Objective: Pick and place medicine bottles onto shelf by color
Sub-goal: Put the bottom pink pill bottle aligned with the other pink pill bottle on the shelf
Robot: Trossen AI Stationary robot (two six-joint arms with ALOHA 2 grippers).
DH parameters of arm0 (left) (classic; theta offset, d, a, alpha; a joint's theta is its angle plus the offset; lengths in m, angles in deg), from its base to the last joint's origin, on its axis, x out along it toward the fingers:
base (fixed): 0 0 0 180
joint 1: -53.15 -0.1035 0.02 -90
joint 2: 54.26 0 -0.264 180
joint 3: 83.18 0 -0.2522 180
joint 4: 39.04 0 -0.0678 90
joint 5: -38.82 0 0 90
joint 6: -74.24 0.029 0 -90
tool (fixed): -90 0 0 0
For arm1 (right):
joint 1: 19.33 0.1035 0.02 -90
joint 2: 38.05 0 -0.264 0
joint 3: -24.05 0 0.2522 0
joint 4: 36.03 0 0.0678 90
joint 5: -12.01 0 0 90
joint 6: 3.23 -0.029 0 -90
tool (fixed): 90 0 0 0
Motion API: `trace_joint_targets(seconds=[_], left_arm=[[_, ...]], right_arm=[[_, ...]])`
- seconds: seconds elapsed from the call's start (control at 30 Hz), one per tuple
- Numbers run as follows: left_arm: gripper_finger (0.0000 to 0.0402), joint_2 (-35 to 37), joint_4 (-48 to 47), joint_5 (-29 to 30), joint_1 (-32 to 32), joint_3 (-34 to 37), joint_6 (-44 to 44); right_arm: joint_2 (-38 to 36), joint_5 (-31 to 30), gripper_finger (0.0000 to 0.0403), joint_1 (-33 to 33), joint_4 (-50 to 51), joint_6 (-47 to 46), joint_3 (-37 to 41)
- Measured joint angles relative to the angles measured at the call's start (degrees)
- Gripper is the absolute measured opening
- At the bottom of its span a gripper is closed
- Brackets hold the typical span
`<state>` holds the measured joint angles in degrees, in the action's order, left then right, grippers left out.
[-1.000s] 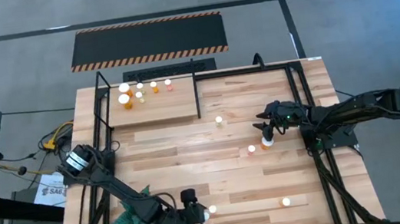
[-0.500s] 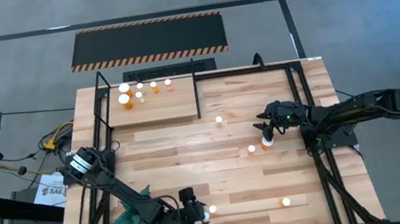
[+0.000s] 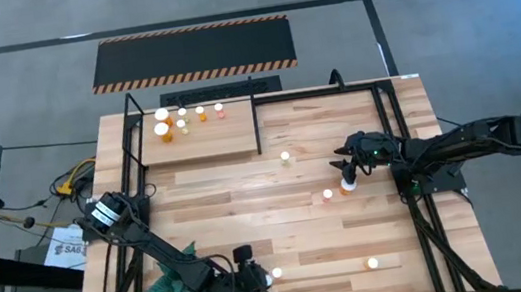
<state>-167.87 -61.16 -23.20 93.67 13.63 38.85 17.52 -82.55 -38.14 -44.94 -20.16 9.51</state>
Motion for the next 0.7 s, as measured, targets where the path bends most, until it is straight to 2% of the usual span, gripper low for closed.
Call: trace_joint_targets(seconds=[0.27, 0.53, 0.7], left_arm=[[0.0104, 0.0, 0.2, -0.7, 0.0, 0.0, 0.3], [0.0097, 0.0, 0.0, -0.7, -0.3, 0.0, 0.4], [0.0096, 1.8, -3.2, -0.7, -1.0, 0.0, 1.4]], right_arm=[[0.0, 0.0, 0.0256, 0.0, 0.0, 0.0, 0.0], [0.0, 0.0, 0.0256, 0.0, 0.0, -0.1, 0.0], [0.0, 0.0, 0.0256, 0.0, 0.0, -0.1, 0.0]])
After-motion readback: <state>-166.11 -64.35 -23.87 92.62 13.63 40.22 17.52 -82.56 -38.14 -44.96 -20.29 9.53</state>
